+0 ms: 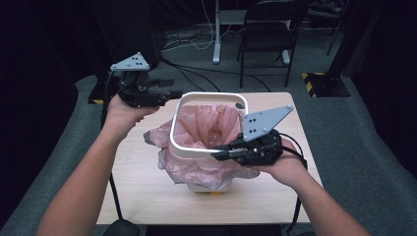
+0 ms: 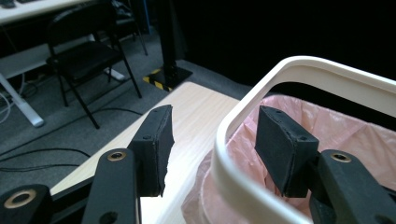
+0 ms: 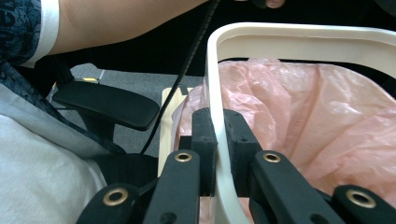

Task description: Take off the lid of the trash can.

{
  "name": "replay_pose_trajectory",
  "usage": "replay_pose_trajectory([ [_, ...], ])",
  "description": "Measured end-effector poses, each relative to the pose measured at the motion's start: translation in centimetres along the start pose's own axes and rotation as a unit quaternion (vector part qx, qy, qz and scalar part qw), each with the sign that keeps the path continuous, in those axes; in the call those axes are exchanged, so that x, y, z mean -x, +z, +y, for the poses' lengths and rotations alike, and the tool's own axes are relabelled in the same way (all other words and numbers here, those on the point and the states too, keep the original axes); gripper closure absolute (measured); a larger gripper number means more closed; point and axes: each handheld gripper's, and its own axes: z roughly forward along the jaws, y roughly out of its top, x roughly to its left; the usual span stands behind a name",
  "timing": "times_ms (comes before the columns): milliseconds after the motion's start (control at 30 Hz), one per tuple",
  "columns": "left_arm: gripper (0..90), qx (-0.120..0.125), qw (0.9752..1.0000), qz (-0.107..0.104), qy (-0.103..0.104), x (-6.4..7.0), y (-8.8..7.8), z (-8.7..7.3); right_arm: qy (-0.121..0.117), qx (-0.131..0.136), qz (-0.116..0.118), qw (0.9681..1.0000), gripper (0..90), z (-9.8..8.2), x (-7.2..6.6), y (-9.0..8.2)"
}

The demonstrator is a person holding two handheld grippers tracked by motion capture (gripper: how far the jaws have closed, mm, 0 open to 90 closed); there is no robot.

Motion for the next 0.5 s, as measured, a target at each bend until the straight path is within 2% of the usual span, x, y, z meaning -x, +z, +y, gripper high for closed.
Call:
replay_pose_trajectory([
  [167, 45.2, -0.001, 0.9999, 0.011, -0.008, -0.5, -0.9, -0.8, 0.007, 0.005, -0.020, 0.9998, 84.0, -0.2, 0.2, -1.0],
  [300, 45.2, -0.004, 0.9998, 0.014, -0.015, -0.7, -0.9, -1.6, 0.009, 0.006, -0.033, 0.9994, 84.0, -0.4, 0.4, -1.5],
  [500, 45.2, -0.007, 0.9997, 0.017, -0.017, -0.7, -1.1, -3.2, 0.016, 0.010, -0.066, 0.9976, 83.9, -1.1, 0.8, -2.9],
])
